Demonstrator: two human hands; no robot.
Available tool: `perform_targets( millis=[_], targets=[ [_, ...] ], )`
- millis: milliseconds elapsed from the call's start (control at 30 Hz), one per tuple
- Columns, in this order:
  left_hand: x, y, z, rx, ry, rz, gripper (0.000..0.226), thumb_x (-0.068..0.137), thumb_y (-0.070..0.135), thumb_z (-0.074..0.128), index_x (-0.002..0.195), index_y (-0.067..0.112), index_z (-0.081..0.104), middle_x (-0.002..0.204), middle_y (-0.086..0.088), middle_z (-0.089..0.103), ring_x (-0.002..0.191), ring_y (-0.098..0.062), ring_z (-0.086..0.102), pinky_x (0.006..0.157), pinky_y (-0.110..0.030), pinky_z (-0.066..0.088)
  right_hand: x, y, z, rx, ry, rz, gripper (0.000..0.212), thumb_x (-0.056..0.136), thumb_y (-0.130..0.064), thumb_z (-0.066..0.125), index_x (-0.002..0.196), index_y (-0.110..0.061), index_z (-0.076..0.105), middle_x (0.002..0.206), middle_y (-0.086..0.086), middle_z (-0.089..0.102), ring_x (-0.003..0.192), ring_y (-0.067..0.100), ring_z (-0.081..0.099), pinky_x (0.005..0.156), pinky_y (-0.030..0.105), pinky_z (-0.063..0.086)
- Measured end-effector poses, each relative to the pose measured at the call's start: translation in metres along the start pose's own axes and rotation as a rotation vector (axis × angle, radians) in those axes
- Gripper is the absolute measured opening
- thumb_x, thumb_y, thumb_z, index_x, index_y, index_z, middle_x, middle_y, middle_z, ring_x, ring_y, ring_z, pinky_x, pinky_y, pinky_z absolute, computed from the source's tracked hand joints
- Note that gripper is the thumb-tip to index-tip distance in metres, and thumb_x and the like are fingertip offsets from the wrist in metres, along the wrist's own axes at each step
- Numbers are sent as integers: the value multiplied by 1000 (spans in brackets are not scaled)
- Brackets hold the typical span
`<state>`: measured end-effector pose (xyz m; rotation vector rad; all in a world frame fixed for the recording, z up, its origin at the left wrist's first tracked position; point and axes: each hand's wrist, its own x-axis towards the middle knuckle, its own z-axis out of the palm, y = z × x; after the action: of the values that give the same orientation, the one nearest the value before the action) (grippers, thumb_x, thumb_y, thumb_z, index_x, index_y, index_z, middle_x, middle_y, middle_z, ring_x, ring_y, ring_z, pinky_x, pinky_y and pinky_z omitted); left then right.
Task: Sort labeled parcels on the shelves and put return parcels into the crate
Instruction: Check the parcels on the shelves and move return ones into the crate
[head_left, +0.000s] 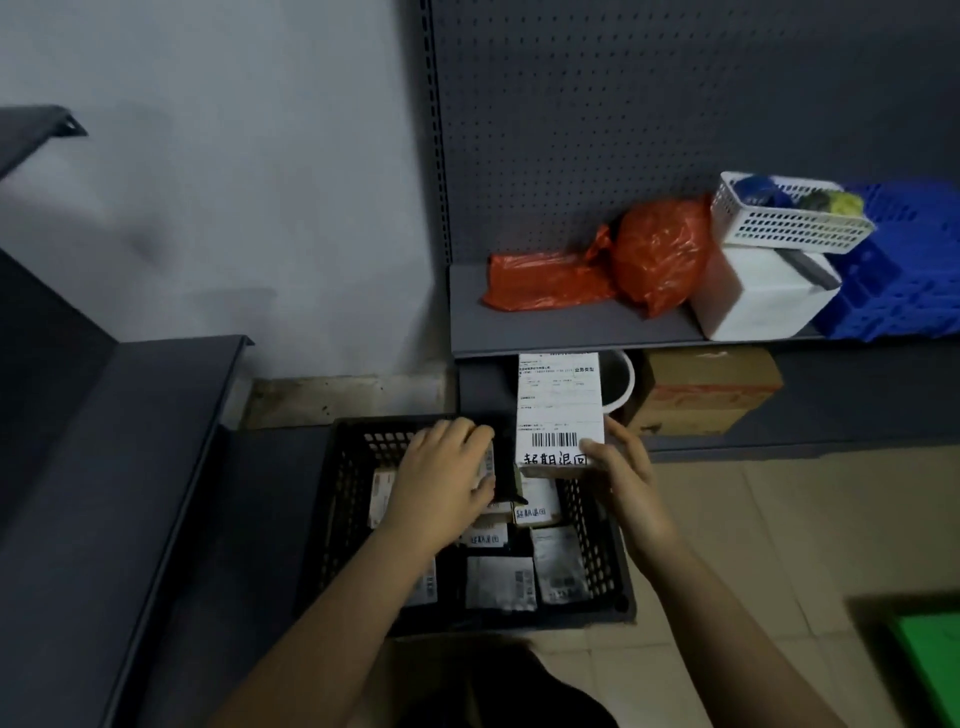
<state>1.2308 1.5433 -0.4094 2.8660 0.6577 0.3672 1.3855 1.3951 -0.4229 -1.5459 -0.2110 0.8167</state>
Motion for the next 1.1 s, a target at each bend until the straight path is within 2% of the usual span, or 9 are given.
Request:
perform_targets(
  millis=[200, 367, 533, 667, 733, 833, 900, 1000, 1100],
  targets=[
    [4, -15, 86, -98, -197, -118, 39, 72, 30, 73, 108, 18, 61, 104, 1, 61, 97, -22, 58, 82, -36, 48, 49, 61, -2, -36, 19, 154, 42, 91, -19, 63, 132, -22, 54, 122, 3, 67, 108, 17, 66, 94, 35, 53],
    [8, -31, 158, -243, -310, -193, 48, 82, 30, 67, 126, 17, 55, 113, 0, 59, 103, -22, 56, 82, -33, 47, 86, 120, -4, -60, 33, 276, 44, 90, -29, 65, 132, -30, 53, 121, -3, 68, 110, 16, 65, 101, 46, 48],
    [8, -30, 221, -485, -428, -307, 82, 90, 35, 64, 154, 17, 17, 144, -1, 42, 128, -18, 42, 103, -36, 41, 119, 165, -5, -55, 61, 333, 45, 92, -28, 62, 135, -31, 51, 123, -4, 66, 112, 13, 63, 103, 41, 46],
    [8, -26, 263, -593, -462, -352, 93, 91, 33, 64, 155, 25, -3, 153, 4, 30, 134, -12, 33, 100, -21, 32, 143, 197, -4, -47, 99, 326, 46, 95, -24, 56, 140, -30, 48, 122, -5, 67, 107, 6, 65, 97, 31, 49],
    [6, -24, 280, -623, -483, -355, 96, 91, 31, 64, 154, 27, -8, 157, 3, 24, 136, -12, 30, 100, -20, 31, 153, 215, -2, -77, 112, 338, 53, 89, -36, 60, 140, -37, 47, 125, -7, 65, 111, 9, 63, 100, 36, 49],
    [2, -24, 302, -642, -518, -367, 98, 91, 28, 65, 154, 27, -10, 159, 1, 19, 141, -15, 27, 108, -30, 36, 165, 237, -2, -116, 111, 370, 65, 73, -55, 58, 137, -47, 46, 127, -11, 63, 117, 12, 59, 104, 45, 45],
    [1, -26, 313, -619, -531, -352, 98, 91, 27, 65, 154, 26, -10, 157, 0, 20, 136, -19, 34, 103, -32, 41, 172, 250, -4, -125, 110, 386, 63, 76, -55, 56, 137, -47, 45, 129, -12, 61, 120, 12, 57, 106, 45, 43],
    [2, -29, 327, -524, -538, -298, 94, 92, 24, 64, 155, 23, -6, 151, 0, 21, 120, -20, 46, 85, -23, 42, 180, 265, -7, -165, 127, 374, 45, 96, -40, 50, 140, -40, 43, 127, -9, 62, 118, 13, 58, 105, 45, 45],
    [5, -31, 337, -403, -501, -258, 83, 90, 21, 64, 155, 15, 12, 144, -7, 27, 122, -22, 43, 92, -27, 43, 182, 270, -9, -245, 140, 340, 45, 101, -26, 46, 145, -32, 38, 125, -9, 59, 116, 11, 57, 104, 38, 45]
  ],
)
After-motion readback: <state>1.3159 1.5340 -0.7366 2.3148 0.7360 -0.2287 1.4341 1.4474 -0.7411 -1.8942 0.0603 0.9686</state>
